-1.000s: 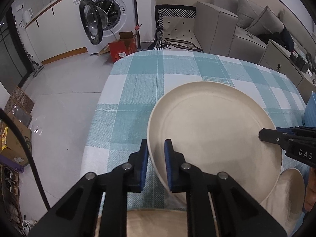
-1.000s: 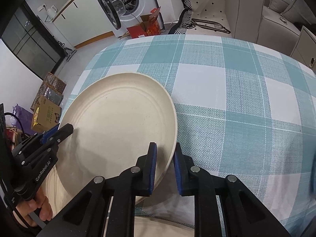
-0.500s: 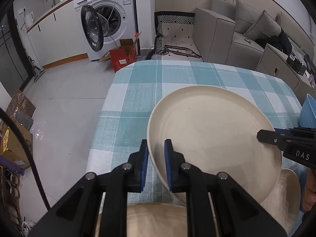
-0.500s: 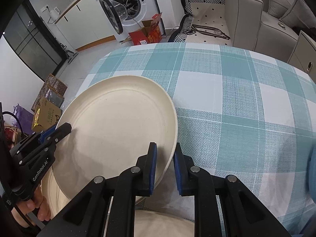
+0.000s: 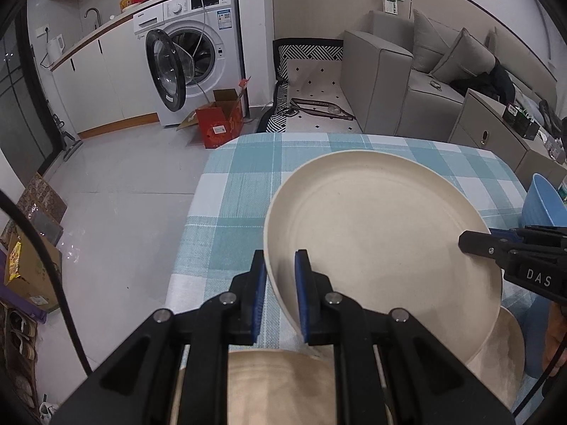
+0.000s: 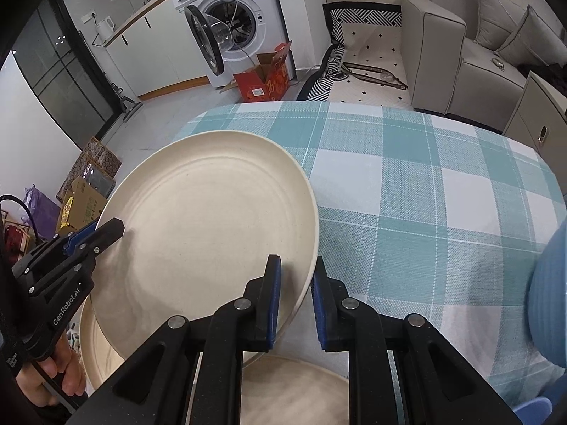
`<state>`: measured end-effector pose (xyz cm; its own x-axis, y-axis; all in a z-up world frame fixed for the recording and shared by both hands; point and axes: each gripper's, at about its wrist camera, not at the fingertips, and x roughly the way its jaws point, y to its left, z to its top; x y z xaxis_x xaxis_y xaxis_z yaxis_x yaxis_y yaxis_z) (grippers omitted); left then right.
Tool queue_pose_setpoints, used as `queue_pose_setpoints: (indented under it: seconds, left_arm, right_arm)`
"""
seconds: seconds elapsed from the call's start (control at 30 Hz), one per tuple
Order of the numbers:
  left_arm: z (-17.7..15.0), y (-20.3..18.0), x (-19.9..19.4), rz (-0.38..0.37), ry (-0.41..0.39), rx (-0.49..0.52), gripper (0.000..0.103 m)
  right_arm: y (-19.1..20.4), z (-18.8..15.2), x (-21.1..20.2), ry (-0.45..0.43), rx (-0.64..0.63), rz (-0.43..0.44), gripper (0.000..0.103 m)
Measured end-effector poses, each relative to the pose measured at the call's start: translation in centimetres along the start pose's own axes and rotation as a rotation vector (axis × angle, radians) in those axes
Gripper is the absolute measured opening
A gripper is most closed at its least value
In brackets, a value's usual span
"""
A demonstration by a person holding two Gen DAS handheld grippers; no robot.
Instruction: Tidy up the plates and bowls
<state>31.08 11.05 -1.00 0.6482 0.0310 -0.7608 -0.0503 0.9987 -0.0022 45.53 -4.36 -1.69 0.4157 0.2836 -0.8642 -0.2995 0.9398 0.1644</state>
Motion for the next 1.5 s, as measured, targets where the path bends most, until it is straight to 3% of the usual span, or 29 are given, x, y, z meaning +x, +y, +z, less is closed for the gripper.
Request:
queue_pose_setpoints:
  seconds: [0.43, 1.5]
  left_arm:
    - [-0.2, -0.9, -3.6, 0.001, -0.043, 0.016, 0.013]
    - [-4.6, -2.7, -8.0, -0.012, -0.059, 0.081, 0.013]
  right_arm:
    - [0.6, -1.4, -4.0, -0.05, -0.037, -0.013, 0.017]
    - [1.6, -8.7, -8.2, -0.026, -0.077, -0.024, 0.017]
